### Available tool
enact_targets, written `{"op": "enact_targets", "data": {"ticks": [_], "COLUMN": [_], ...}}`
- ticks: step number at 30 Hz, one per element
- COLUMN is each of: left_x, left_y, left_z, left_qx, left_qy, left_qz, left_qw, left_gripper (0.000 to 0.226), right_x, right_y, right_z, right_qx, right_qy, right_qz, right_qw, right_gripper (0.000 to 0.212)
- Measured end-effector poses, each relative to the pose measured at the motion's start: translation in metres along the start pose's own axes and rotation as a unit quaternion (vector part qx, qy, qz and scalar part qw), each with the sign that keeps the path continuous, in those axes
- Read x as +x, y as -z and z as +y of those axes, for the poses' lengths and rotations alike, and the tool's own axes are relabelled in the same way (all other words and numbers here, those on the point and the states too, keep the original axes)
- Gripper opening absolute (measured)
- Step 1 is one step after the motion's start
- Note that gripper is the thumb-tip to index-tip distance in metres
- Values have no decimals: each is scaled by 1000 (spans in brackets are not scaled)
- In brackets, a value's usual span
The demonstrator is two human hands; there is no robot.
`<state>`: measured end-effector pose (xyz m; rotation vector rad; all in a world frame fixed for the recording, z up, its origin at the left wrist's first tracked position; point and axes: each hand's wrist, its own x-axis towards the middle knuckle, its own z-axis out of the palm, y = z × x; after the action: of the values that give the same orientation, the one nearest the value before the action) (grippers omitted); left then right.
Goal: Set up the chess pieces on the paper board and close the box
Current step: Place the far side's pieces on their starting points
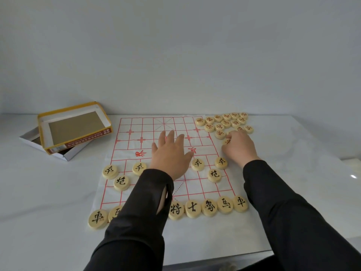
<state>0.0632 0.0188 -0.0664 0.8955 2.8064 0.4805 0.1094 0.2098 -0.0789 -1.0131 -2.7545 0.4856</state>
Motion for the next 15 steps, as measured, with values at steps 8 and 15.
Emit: {"op": "enact_targets", "data": {"ticks": [8,15], "left_x": [8,16], "left_y": [2,1], "left_z": [-4,0], "left_qx": [0,24], "left_qy": [9,4], "left_qz": [1,-11], "left_qw": [1000,1000], "left_gripper": [60,51], "right_x": [0,40], "right_y": [3,2], "right_z": [-10,-41], "right_qx": [-120,-215], "right_qy": [26,257], "right_qz": [21,-29], "right_qw": [992,942], "right_gripper": [24,47]}}
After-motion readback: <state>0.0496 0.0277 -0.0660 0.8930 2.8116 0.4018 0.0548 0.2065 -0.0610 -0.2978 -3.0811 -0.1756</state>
